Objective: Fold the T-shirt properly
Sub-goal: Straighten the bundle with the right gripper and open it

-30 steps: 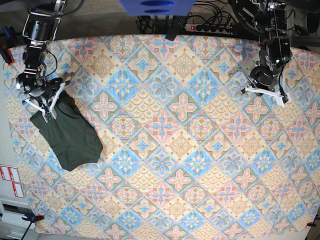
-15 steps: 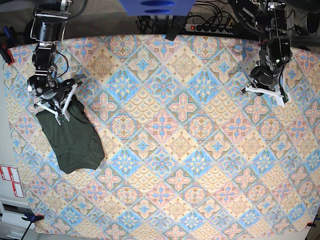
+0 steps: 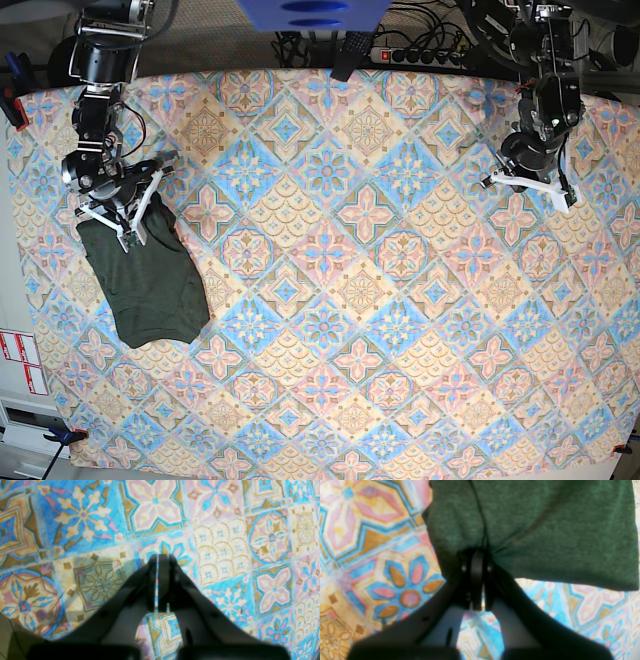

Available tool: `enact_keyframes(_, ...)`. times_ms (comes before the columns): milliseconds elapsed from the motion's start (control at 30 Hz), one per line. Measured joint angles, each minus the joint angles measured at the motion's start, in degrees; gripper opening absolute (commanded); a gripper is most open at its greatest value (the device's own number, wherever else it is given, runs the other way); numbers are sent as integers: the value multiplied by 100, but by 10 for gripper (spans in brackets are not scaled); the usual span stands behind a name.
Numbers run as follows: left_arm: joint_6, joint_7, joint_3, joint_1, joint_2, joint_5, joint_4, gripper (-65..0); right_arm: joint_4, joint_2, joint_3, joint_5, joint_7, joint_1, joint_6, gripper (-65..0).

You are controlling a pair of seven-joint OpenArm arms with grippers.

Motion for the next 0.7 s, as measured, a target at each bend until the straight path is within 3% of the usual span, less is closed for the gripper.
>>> enact_keyframes(267,-2,-2,0,-2,28,0,-2,-650,260,-76,-468,63,-63,55,114,-650)
enact_keyframes(700,-2,-2,0,0,109,2,-2,-650,404,-55,-452,13,-116,120,103,-650)
